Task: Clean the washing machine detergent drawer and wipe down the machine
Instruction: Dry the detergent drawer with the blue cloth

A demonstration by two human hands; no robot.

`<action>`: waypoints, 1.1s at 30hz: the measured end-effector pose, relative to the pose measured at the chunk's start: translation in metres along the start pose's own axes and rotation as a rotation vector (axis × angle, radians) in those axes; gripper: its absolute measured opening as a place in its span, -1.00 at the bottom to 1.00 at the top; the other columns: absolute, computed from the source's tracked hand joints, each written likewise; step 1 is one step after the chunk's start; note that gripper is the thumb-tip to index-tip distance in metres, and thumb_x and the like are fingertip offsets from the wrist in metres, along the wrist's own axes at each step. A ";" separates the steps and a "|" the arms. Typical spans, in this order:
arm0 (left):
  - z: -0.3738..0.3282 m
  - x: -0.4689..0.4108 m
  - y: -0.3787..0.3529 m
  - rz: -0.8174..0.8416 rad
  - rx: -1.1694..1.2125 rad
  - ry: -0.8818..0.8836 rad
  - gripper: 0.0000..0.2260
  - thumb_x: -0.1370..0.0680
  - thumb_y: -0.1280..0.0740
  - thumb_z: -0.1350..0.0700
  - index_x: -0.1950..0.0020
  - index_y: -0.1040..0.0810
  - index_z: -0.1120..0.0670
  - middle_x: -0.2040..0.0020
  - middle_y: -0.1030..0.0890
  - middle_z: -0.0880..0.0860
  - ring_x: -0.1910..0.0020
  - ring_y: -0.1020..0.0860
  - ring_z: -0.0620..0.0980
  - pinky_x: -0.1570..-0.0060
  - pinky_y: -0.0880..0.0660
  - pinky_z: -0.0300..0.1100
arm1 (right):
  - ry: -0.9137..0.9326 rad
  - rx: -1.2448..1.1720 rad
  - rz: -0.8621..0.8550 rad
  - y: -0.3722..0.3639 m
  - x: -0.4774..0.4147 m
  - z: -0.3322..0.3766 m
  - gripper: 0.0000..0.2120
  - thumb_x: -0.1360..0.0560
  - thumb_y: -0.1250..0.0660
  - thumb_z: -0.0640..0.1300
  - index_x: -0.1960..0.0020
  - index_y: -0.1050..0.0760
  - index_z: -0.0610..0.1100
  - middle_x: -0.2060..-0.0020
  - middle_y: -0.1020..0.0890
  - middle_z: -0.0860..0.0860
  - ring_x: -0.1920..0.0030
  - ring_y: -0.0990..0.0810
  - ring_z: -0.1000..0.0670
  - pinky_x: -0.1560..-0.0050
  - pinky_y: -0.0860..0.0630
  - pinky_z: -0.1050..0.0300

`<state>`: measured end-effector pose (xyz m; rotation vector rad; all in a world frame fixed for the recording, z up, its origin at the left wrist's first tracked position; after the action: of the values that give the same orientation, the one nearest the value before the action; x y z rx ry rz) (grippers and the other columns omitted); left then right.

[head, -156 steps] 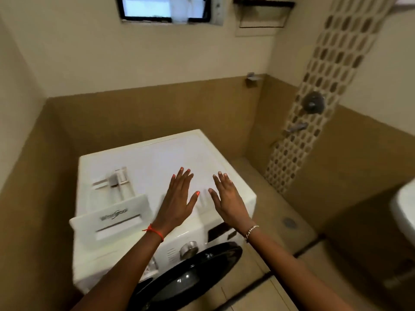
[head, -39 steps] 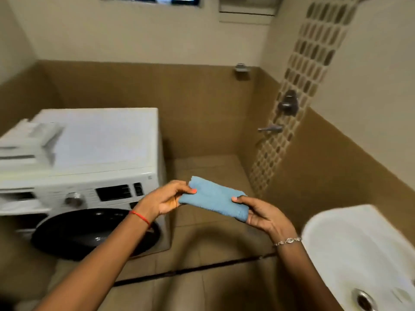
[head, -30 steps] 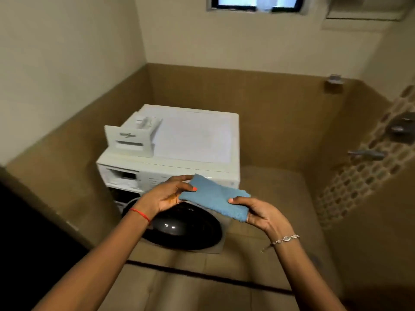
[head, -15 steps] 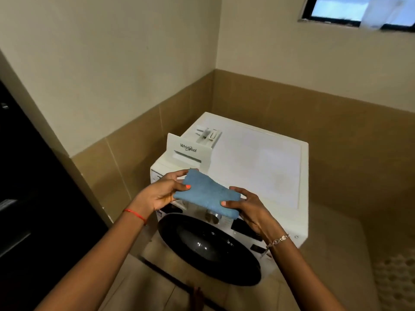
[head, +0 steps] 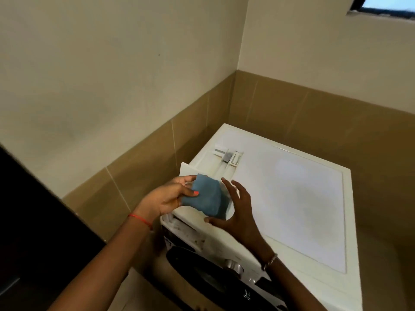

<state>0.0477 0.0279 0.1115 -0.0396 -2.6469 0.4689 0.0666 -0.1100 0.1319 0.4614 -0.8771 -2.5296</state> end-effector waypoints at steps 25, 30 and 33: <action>-0.056 -0.088 0.038 0.167 -0.969 0.003 -0.56 -0.62 0.00 -0.12 -0.22 -0.54 0.08 -0.19 -0.59 0.13 -0.19 -0.48 0.00 -0.27 -0.29 -0.09 | -0.586 -0.903 -0.491 -0.032 0.015 -0.018 -0.77 -0.56 -0.22 -0.25 -0.19 -0.47 -0.11 0.01 -0.62 -0.11 0.10 -0.62 -0.02 0.11 -0.58 0.09; -0.043 -0.101 0.054 0.120 -0.772 0.245 -0.11 -0.38 0.29 -0.46 -0.28 -0.49 0.07 -0.16 -0.59 0.20 -0.25 -0.47 0.10 -0.37 -0.26 0.08 | -0.060 -0.161 -0.376 -0.053 -0.035 0.030 -0.32 -0.56 -0.04 -0.33 -0.51 0.13 0.17 -0.50 -0.13 -0.04 -0.39 -0.30 0.13 -0.37 -0.31 0.18; -0.039 -0.107 0.067 0.051 -0.555 0.300 -0.03 -0.30 0.18 -0.56 -0.11 -0.55 0.21 -0.10 -0.60 0.25 -0.07 -0.56 0.09 -0.19 -0.45 -0.05 | 0.213 0.560 -0.198 -0.108 -0.063 0.022 -0.05 -0.30 -0.07 -0.50 -0.52 0.22 0.05 -0.50 0.30 0.00 -0.51 0.26 -0.01 -0.50 0.22 -0.08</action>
<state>0.1574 0.0927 0.0766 -0.3215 -2.3985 -0.2510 0.0805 0.0085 0.0899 1.0107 -1.5162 -2.3111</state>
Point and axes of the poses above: each hand's wrist, its own x-axis away from the middle knuckle, its own y-axis out of the back of the hand, z = x × y, the point moved 10 cm from there along -x, towards the middle knuckle
